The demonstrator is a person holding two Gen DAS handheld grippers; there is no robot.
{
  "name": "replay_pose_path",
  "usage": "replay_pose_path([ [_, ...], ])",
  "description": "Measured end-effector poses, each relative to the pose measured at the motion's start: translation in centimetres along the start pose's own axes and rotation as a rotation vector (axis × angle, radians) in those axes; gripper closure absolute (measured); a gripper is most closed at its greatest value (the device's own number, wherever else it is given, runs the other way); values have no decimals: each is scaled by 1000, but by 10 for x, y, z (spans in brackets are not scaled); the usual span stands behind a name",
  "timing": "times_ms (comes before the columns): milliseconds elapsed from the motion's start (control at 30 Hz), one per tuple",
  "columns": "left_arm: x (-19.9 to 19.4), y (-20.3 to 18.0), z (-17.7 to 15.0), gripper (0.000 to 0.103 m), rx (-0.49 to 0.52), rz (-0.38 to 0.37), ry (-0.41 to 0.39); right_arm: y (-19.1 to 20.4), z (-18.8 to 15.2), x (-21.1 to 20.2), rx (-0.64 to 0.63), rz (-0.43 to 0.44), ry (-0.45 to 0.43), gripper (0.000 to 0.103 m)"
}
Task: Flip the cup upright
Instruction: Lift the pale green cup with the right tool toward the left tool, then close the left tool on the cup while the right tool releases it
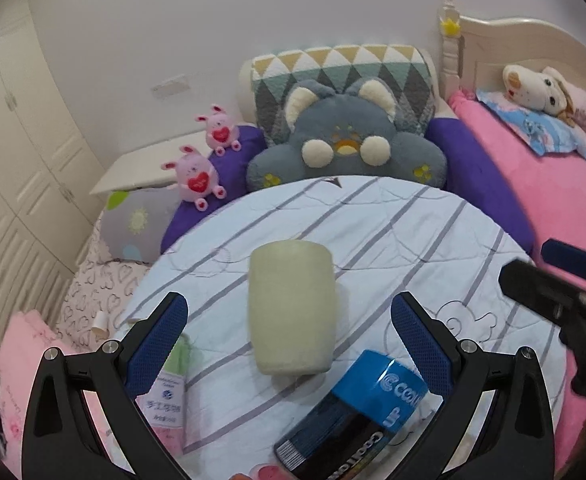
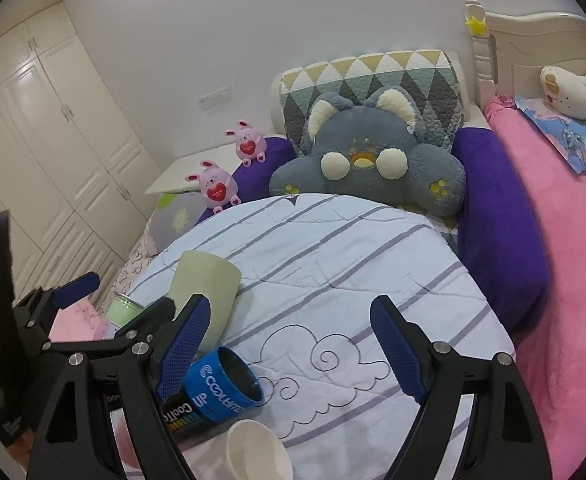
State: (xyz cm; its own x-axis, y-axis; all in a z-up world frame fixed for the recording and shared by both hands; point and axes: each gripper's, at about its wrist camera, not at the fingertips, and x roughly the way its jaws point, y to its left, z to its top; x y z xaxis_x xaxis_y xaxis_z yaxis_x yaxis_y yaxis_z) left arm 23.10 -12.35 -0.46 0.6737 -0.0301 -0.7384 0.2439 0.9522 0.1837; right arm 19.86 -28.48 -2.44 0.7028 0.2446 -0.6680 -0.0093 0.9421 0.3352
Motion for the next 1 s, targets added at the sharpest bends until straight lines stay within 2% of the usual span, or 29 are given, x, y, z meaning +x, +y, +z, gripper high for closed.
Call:
replay_pose_path([
  [133, 13, -5, 9, 0, 32, 24, 20, -8, -2, 3, 0, 9, 3, 19],
  [333, 33, -1, 20, 0, 6, -27, 83, -15, -2, 19, 0, 25, 34, 19],
  [567, 56, 1, 23, 0, -1, -21, 139, -12, 0, 34, -12, 39, 59, 19],
  [700, 75, 5, 22, 0, -6, -50, 215, -12, 1, 39, -11, 50, 68, 19],
  [900, 103, 5, 17, 0, 10, -19, 308, -9, 3, 46, -15, 61, 86, 19],
  [967, 107, 4, 14, 3, 13, -26, 313, -9, 3, 49, -15, 56, 95, 19],
  [1000, 109, 4, 14, 11, 11, -26, 316, -9, 3, 50, -14, 57, 97, 19],
])
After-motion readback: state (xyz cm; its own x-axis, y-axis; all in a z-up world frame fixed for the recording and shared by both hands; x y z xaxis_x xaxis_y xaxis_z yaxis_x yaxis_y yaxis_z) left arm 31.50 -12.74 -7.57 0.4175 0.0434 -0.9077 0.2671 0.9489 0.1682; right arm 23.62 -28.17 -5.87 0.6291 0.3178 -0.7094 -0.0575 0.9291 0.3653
